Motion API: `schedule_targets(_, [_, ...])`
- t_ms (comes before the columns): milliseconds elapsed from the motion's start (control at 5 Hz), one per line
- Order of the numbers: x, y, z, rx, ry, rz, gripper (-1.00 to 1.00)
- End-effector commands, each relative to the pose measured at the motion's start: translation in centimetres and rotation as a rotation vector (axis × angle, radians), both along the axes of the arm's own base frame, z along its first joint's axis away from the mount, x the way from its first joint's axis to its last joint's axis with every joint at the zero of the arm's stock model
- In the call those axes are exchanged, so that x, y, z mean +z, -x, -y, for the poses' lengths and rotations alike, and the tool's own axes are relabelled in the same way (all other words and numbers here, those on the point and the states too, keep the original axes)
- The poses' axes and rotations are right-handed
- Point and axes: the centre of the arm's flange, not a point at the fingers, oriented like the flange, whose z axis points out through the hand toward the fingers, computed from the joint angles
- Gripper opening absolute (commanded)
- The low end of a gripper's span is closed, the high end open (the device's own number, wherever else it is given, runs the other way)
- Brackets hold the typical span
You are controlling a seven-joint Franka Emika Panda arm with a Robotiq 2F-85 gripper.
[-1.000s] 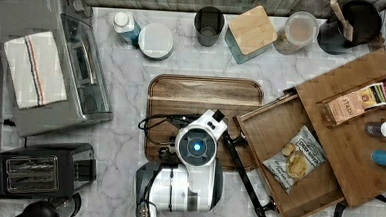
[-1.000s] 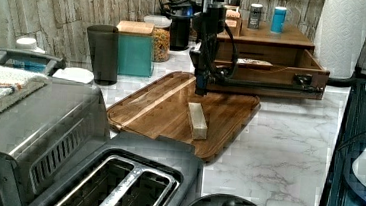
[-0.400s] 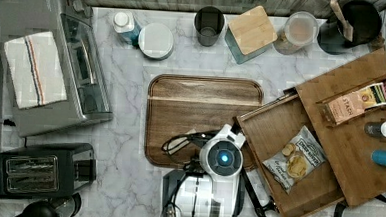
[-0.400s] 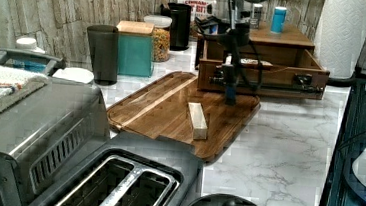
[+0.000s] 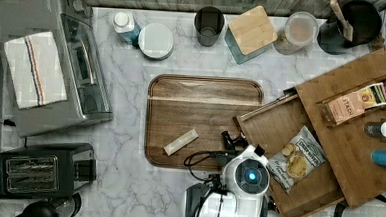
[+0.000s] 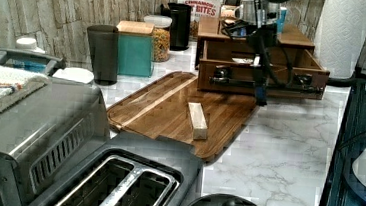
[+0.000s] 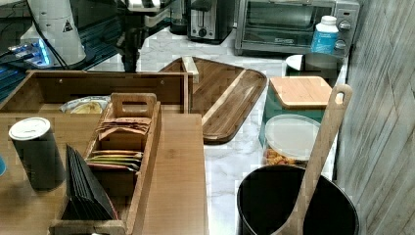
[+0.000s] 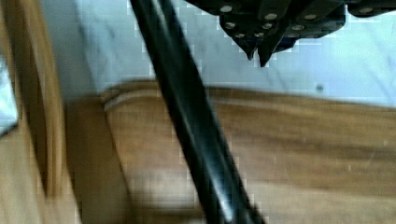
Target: Close the drawer.
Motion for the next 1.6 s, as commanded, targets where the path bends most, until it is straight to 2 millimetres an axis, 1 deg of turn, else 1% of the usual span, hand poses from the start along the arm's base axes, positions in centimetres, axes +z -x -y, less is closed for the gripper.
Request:
schedule_targets(200, [1.2, -0.6, 1.0, 0.294, -0.003, 0.121, -1.00])
schedule_targets(400, [1.6, -1.6, 3.4, 0.338, 0.000, 0.120, -1.00])
schedule_targets(600, [3.6, -2.8, 5.8, 0.377, 0.013, 0.096, -1.00])
schedule_targets(800, [5.0, -4.5, 9.2, 0.420, 0.009, 0.104, -1.00])
schedule_targets(1000, [5.6, -6.4, 12.9, 0.474, 0.024, 0.165, -1.00])
schedule_targets(1200, [6.6, -9.0, 17.1, 0.494, 0.041, 0.202, -1.00])
schedule_targets(1400, [9.2, -10.5, 20.3, 0.486, 0.105, 0.240, -1.00])
schedule_targets(1600, [11.5, -11.3, 23.3, 0.480, 0.148, 0.258, -1.00])
